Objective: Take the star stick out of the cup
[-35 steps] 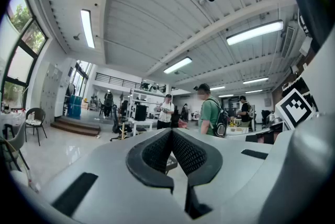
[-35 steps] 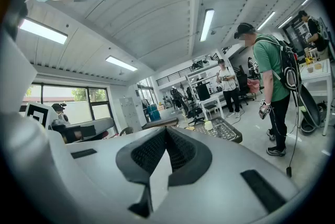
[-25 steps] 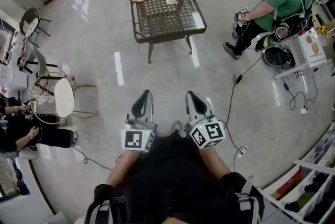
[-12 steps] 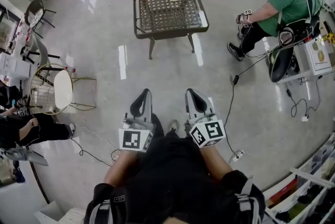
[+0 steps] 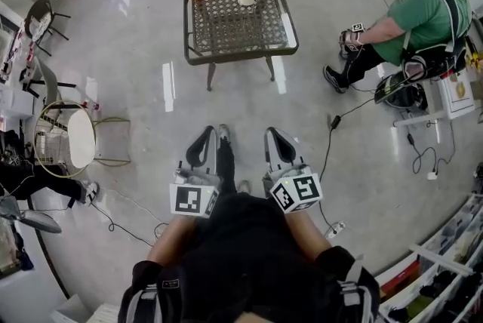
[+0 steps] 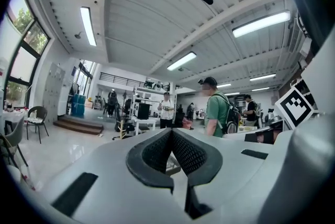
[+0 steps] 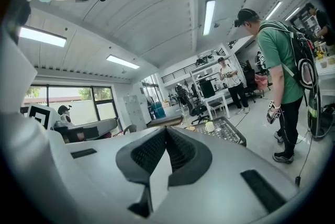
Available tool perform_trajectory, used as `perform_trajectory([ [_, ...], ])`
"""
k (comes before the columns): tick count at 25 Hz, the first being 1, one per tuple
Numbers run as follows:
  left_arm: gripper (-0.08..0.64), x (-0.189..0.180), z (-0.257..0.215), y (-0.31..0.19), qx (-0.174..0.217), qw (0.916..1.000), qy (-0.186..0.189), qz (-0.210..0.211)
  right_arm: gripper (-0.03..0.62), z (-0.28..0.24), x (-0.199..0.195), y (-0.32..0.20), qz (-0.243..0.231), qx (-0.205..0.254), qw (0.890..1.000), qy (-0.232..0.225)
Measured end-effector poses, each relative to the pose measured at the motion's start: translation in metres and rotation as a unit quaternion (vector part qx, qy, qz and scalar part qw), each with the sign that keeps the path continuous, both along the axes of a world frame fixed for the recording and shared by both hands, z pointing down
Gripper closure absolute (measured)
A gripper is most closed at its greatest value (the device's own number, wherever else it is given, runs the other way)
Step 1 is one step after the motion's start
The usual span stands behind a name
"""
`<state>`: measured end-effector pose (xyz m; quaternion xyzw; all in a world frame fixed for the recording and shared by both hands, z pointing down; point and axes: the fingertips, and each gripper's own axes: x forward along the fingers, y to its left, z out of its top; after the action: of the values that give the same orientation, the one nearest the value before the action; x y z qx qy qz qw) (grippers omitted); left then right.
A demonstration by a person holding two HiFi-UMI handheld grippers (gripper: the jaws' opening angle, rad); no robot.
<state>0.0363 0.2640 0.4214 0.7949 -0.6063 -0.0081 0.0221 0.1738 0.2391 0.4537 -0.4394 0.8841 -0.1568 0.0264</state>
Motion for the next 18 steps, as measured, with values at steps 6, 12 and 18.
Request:
perform_trajectory([
  [6,0.549,-0.035,-0.01,-0.103,0.005,0.9998,0.011,0.016,0.583,-0.008,-0.032,-0.097,0.01,0.001,1.0,0.019],
  [12,0.549,-0.07,-0.029,-0.203,0.027,0.9989,0.033,0.02,0.583,-0.009,-0.066,-0.196,0.022,0.0,0.999,0.045],
  [18,0.549,-0.103,-0.011,-0.269,0.009,0.9992,0.033,0.022,0.583,-0.003,-0.096,-0.272,0.036,0.006,0.998,0.051],
])
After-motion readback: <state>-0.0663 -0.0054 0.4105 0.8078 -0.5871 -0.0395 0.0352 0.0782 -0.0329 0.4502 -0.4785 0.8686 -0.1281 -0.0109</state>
